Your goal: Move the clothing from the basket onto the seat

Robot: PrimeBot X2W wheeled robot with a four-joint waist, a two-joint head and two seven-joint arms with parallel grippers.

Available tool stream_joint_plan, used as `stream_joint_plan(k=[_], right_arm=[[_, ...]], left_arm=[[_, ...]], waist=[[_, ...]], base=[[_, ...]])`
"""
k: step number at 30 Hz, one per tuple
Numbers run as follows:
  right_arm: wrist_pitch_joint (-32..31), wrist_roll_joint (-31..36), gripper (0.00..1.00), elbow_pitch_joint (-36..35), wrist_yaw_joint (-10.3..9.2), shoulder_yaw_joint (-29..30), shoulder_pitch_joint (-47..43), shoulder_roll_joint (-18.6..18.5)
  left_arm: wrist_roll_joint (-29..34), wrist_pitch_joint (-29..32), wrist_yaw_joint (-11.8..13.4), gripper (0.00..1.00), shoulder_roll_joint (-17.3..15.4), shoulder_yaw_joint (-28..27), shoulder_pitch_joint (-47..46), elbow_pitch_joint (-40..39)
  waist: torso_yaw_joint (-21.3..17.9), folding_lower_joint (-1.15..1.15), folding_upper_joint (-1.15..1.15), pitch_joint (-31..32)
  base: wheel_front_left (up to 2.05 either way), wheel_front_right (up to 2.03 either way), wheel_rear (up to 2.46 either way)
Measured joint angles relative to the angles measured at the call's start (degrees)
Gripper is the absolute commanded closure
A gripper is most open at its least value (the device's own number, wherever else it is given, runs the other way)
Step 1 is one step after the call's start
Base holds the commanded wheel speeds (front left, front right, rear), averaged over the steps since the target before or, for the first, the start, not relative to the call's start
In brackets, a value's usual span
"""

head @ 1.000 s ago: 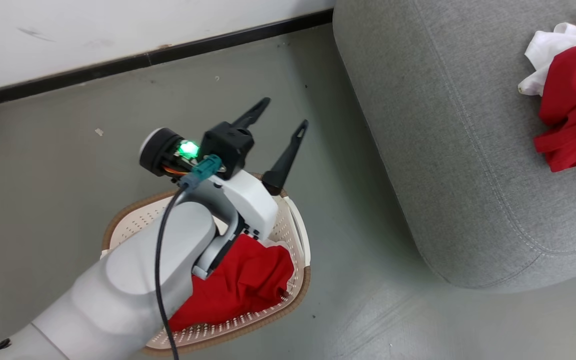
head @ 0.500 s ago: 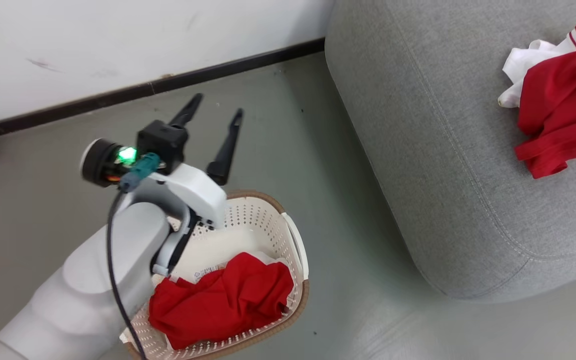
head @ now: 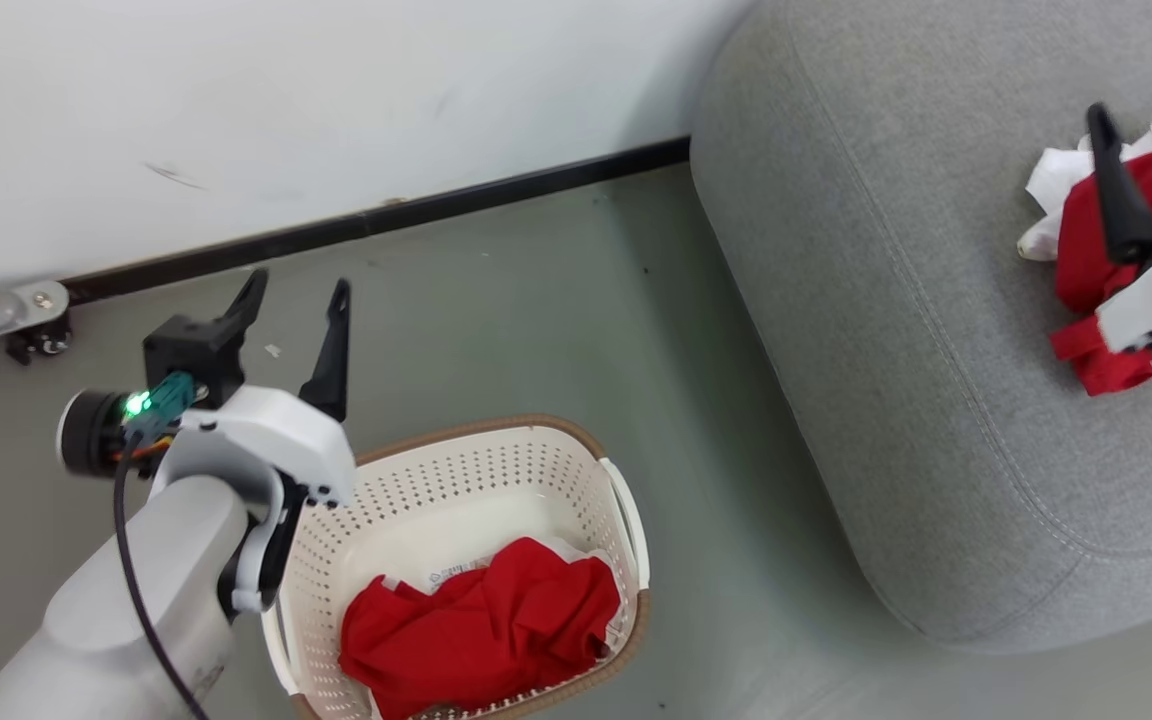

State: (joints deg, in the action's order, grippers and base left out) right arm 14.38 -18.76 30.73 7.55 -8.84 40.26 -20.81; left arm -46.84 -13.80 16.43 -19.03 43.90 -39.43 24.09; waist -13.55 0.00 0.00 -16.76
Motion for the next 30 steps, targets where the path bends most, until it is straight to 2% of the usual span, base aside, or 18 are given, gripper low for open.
stream_joint_plan(k=[17, 30], right_arm=[[0.00, 7.91, 0.00, -7.22, 0.00, 3.11, -11.34, 8.42], [0.00, 13.03, 0.00, -9.98, 0.00, 4.28, -20.07, 14.23]], left_arm=[[-2.64, -0.41, 2.27, 0.00, -2.45, -7.16, 10.62, -0.87], [-0.70, -0.42, 4.61, 0.00, -3.52, -13.26, 18.69, -5.92]], waist=[[4.72, 0.00, 0.00, 5.44], [7.51, 0.00, 0.00, 10.14]], base=[[0.00, 0.00, 0.00], [0.00, 0.00, 0.00]])
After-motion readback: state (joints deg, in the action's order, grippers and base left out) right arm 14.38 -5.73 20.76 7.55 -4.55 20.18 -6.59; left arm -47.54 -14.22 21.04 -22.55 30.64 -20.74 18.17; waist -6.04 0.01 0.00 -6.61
